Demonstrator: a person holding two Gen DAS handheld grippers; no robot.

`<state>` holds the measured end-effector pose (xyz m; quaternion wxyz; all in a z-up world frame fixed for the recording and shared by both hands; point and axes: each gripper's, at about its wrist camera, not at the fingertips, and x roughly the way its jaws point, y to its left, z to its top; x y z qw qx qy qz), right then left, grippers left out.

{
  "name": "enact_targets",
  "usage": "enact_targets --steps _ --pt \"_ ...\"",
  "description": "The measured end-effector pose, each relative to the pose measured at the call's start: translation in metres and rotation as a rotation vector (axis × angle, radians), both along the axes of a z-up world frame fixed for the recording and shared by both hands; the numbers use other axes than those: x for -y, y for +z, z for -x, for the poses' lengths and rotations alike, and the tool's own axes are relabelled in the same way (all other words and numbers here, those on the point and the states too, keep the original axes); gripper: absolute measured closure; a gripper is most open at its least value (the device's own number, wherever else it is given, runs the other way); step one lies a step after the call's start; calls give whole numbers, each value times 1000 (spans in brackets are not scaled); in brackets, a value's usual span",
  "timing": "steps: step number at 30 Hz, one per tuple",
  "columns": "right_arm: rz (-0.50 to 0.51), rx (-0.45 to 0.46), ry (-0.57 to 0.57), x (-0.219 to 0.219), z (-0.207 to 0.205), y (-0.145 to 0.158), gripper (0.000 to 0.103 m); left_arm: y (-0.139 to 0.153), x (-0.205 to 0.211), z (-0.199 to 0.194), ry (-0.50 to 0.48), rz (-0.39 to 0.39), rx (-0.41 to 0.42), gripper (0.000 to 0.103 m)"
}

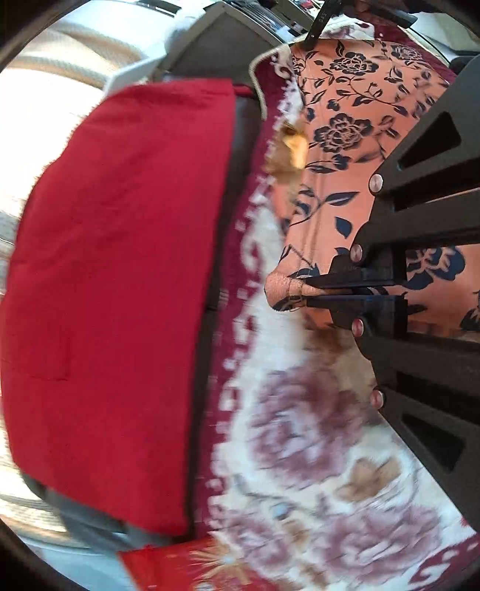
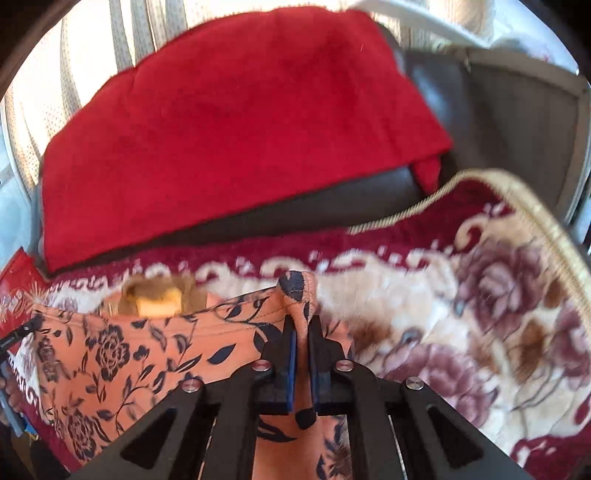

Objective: Fold small clothes

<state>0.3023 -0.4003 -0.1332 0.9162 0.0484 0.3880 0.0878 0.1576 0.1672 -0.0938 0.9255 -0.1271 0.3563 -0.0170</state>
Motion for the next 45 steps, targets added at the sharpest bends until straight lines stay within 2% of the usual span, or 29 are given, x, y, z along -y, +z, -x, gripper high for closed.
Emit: enact_targets --steps 2,4,6,8,9,10,12,14,15,17,19,21,24,25,26,27,28,29,30,31,32,35,37,38,39,40,41,43,45 --pt "0 3 -28 5 -14 2 97 3 0 -15 6 -19 12 100" --pt "-16 -21 -65 10 -33 -12 97 -10 -2 -34 26 -20 -10 100" --pt "-52 -109 -73 11 -55 -41 94 -45 -3 -65 47 -30 -132 99" --pt "-106 -268 -66 11 -72 -82 93 -78 -3 -82 72 -45 -250 92" --pt "-125 -256 -80 12 -68 -86 93 -85 -3 -82 70 -47 -272 87" --pt "-137 -220 -95 15 -62 -81 89 -83 -3 -77 82 -55 -262 85" --pt "-147 -187 -129 22 -47 -66 71 -67 -6 -60 114 -65 -200 57" --pt "-156 -137 -155 30 -28 -44 37 -47 -10 -40 145 -77 -142 53" --pt "-170 -105 -162 32 -19 -34 33 -36 -12 -30 154 -66 -114 52" --pt "-242 -53 -135 32 4 -10 32 -17 -12 -11 154 -24 -73 47" --pt "-376 -59 -56 25 24 4 31 -5 -2 6 115 -16 -45 46" --pt "-516 -90 36 10 43 6 21 2 16 26 78 -11 -15 34" --pt "-638 -158 131 -10 58 -13 19 -10 49 43 12 -26 -16 25" --pt "-675 -215 149 -15 59 -32 19 -22 57 46 4 -47 -40 24" --pt "-681 -260 121 -14 58 -49 19 -37 64 45 2 -77 -87 24" --pt "-650 -320 33 -8 57 -72 19 -59 69 39 2 -126 -166 24" --pt "-665 -337 -22 0 57 -85 30 -72 71 35 4 -158 -221 23" --pt "-716 -332 -60 9 61 -89 36 -88 69 34 12 -166 -272 22" --pt "-737 -323 -97 14 67 -84 36 -88 65 38 34 -141 -255 22" --pt "-701 -294 -126 16 77 -71 32 -82 62 44 69 -131 -240 22" --pt "-667 -252 -121 15 85 -58 23 -75 61 49 102 -140 -231 22" --pt "-666 -163 -41 13 102 -42 17 -65 68 60 96 -172 -185 22" --pt "-605 -209 -100 23 103 -63 17 -76 73 60 81 -213 -220 21" --pt "-582 -266 -148 29 100 -78 19 -89 74 56 79 -236 -286 20" --pt "-639 -316 -180 36 100 -90 21 -94 71 56 82 -223 -315 19" --pt "-701 -305 -202 44 105 -88 22 -92 66 59 100 -186 -313 19" --pt "-689 -291 -204 45 108 -79 20 -85 62 63 128 -165 -307 19" --pt "-643 -247 -173 40 109 -57 19 -73 62 68 157 -177 -281 20" --pt "-637 -226 -110 29 102 -38 19 -58 67 68 147 -174 -240 20"
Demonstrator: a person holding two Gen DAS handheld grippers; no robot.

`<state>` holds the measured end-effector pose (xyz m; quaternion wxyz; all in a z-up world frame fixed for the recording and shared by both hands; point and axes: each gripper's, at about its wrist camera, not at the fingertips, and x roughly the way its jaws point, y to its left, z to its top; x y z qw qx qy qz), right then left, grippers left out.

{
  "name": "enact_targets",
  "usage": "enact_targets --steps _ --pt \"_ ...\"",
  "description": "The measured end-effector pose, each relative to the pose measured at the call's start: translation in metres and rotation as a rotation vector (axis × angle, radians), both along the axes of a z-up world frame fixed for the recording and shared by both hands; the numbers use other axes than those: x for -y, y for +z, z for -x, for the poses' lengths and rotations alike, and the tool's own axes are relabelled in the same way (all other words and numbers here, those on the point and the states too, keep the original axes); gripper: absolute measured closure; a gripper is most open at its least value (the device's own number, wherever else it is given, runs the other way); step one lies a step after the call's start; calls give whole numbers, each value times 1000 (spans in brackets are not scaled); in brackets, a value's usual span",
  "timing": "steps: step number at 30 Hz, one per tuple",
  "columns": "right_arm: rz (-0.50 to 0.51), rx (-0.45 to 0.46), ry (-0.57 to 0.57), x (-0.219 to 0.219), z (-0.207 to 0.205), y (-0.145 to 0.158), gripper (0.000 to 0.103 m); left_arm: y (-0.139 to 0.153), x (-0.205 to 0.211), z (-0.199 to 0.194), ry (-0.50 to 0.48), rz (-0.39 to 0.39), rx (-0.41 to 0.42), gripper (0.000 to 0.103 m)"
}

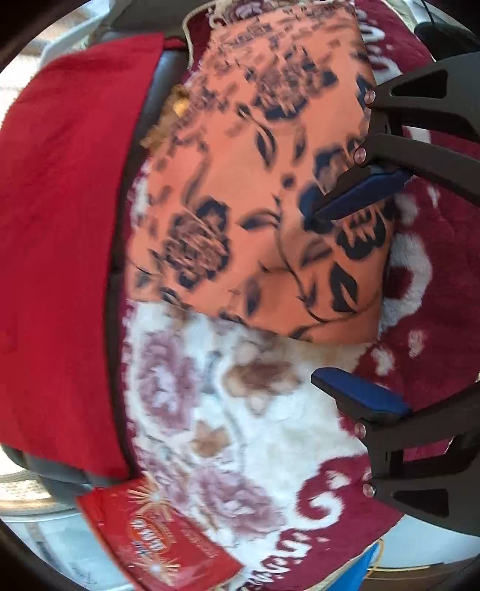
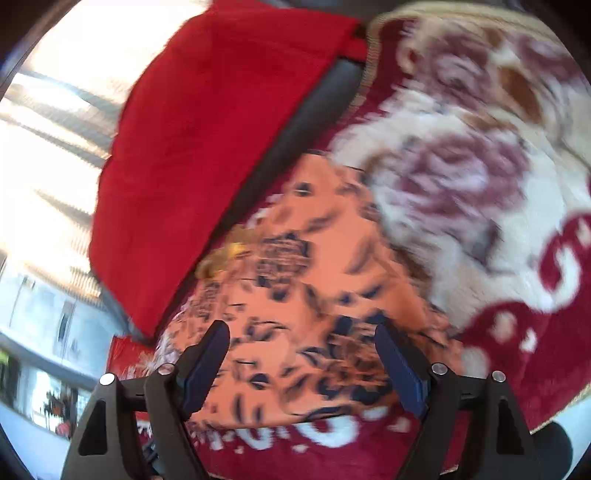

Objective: Fold small clothes

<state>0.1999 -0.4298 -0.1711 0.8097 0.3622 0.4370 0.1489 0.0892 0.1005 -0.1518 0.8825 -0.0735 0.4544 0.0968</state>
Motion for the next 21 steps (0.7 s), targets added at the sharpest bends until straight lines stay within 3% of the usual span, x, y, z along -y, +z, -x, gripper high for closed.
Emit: enact_targets --steps 5,7,10,12,13,15,17,19,21 --pt "-54 18 165 -50 -32 21 19 29 39 -12 -110 90 76 19" --pt "-78 3 235 -80 -49 16 19 30 54 -19 -156 89 82 19" --pt "-93 -22 323 -119 -77 4 19 16 79 -35 -207 65 57 19" --pt "-119 -51 373 -134 -94 -9 19 -7 88 -48 -208 45 -7 19" --pt "-77 -65 381 -143 -110 -22 19 -17 89 -54 -201 40 -34 17" --pt "5 -102 291 -132 -128 -42 19 -25 85 -57 -190 33 -8 12" --pt "-66 -121 233 -125 -136 -43 19 -25 86 -58 -200 18 -12 12" --pt "-61 -44 264 -131 -138 -27 18 -25 85 -60 -204 19 -11 11" --pt "34 1 248 -132 -145 -26 18 -27 86 -61 -209 0 -3 9"
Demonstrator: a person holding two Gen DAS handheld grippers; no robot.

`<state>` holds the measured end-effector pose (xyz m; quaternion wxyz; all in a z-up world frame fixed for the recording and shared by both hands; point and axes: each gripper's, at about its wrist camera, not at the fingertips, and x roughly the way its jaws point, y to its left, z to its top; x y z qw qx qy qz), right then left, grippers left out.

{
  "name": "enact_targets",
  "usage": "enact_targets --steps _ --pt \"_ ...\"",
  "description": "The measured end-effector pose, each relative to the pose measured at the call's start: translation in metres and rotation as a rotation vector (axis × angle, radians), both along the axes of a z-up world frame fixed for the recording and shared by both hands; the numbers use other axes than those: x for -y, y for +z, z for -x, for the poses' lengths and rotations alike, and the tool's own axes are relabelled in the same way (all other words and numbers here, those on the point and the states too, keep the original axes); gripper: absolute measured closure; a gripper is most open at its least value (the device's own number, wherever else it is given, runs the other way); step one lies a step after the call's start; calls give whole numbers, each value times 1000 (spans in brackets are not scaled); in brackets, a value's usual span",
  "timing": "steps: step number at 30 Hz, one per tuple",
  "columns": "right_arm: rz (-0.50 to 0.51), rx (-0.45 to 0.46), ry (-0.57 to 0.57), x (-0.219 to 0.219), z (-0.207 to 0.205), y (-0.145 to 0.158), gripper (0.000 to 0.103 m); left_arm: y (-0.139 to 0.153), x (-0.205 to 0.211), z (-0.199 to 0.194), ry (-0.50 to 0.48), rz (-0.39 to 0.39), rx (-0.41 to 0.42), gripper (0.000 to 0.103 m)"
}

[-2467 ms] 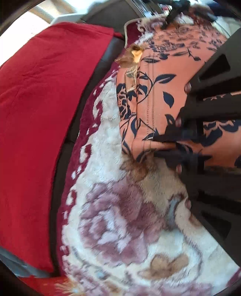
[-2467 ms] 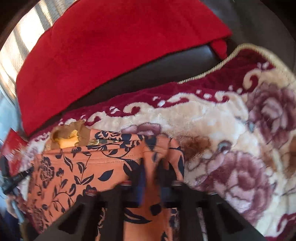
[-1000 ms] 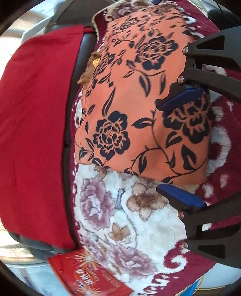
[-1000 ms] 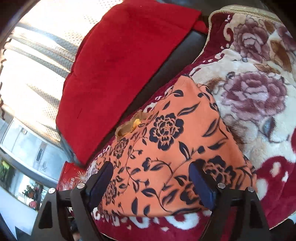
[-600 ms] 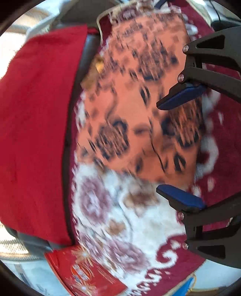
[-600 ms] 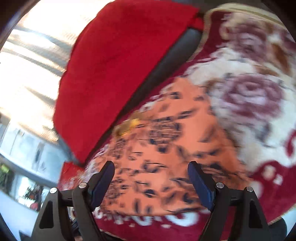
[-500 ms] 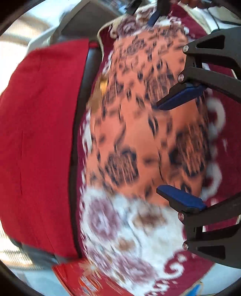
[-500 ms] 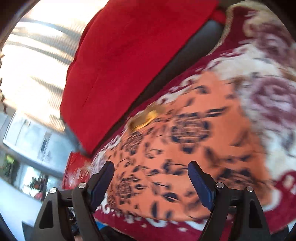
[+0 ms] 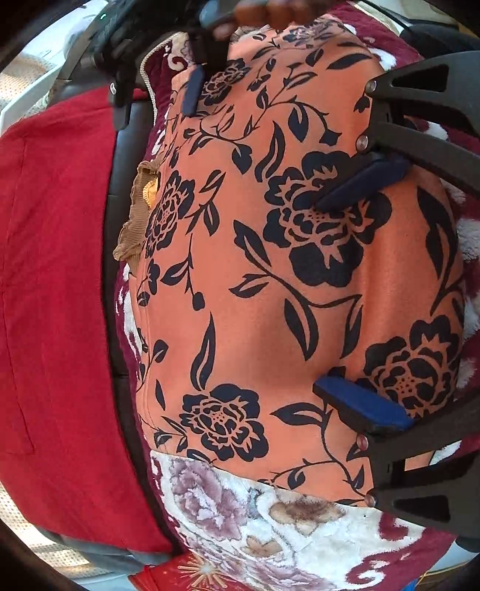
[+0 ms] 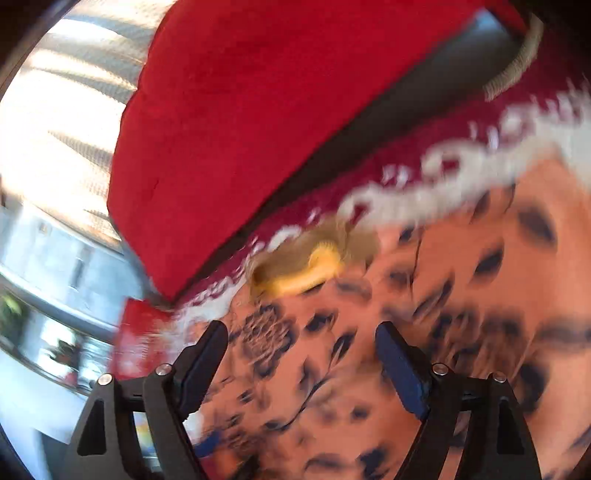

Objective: Fold small clothes

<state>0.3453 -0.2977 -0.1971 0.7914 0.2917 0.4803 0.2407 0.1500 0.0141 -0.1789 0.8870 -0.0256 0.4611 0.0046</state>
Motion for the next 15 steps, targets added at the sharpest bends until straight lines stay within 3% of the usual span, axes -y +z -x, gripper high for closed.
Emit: enact_targets --steps 1,2,4,7,9,10,11,15 --pt "37 -58 -38 6 -10 -13 20 0 1 0 -4 -11 5 9" --pt "-22 -103 -79 16 -17 -24 26 -5 1 -7 -7 -14 5 9" --pt "-106 -123 -156 31 -17 -17 24 1 0 1 -9 -4 -1 9" --pt "-31 16 -166 38 -9 5 22 -1 0 1 -7 -10 -1 8" --pt "70 -90 -213 53 -16 -15 24 -2 3 -2 -2 -23 -1 7" --pt "16 -137 -236 64 -14 -24 33 -2 3 -2 1 -26 -3 7" --pt "-24 -125 -261 73 -5 -21 34 -1 3 -1 1 -26 -2 7" --pt "13 10 -219 78 51 19 29 9 -5 9 30 8 -6 7"
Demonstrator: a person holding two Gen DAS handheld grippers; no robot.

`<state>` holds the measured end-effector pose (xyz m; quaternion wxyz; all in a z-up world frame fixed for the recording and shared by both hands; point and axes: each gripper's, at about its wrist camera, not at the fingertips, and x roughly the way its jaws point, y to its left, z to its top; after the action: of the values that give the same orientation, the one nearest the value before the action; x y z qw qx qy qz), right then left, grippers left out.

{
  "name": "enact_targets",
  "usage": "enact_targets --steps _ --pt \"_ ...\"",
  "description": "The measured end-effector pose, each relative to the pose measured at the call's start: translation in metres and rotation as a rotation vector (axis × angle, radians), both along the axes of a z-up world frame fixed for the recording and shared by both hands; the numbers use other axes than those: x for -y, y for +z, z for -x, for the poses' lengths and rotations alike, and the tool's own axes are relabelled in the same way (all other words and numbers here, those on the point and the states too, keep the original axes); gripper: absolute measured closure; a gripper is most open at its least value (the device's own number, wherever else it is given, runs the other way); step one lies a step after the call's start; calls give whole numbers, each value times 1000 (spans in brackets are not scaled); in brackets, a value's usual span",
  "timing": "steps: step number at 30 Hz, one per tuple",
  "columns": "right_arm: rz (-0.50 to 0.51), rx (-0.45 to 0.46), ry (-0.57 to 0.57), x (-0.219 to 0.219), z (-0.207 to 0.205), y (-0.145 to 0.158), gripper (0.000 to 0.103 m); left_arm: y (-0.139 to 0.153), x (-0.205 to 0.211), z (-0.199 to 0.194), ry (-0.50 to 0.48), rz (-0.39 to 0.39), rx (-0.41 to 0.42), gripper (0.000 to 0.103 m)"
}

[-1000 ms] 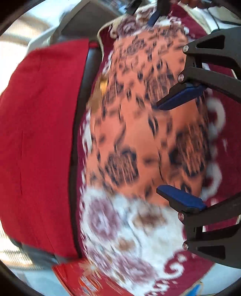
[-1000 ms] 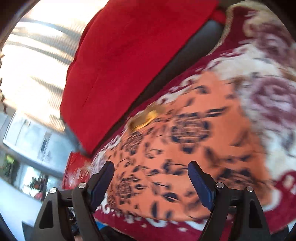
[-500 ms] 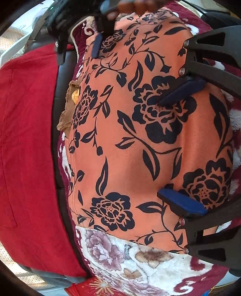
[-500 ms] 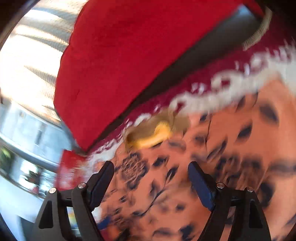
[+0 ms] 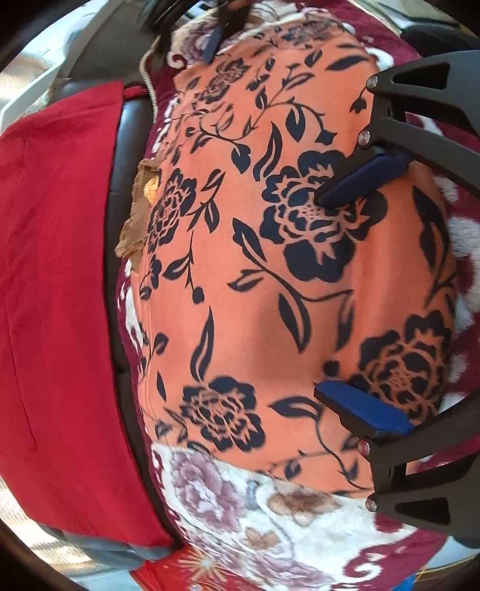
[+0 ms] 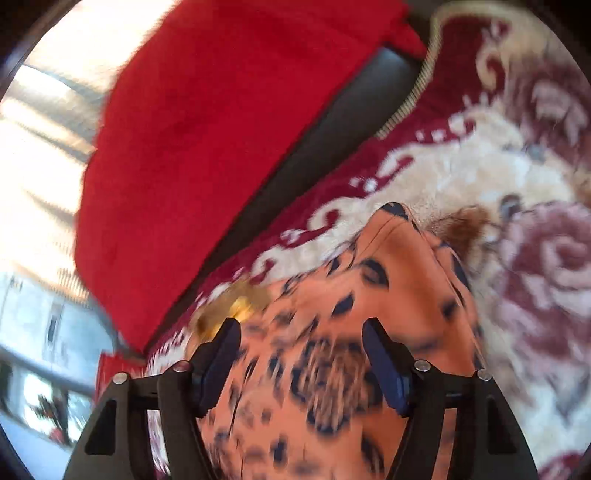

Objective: Fold small clothes

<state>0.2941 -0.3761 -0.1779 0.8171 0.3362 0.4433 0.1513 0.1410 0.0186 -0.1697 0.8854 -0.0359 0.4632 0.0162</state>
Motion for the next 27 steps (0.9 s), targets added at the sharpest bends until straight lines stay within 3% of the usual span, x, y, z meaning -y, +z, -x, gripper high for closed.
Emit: enact_targets --steps 2,5,11,19,27 --pt "-11 63 29 3 41 13 20 10 -4 13 23 11 25 7" --pt "-26 104 43 13 109 13 16 20 -8 34 43 25 66 7" --pt "-152 12 -28 25 182 -35 13 27 -8 60 51 44 78 7" --pt "-349 -61 -121 40 154 -68 13 35 14 57 28 -1 93 7" --pt "-401 -90 -168 46 139 -82 13 39 24 52 18 -29 89 7"
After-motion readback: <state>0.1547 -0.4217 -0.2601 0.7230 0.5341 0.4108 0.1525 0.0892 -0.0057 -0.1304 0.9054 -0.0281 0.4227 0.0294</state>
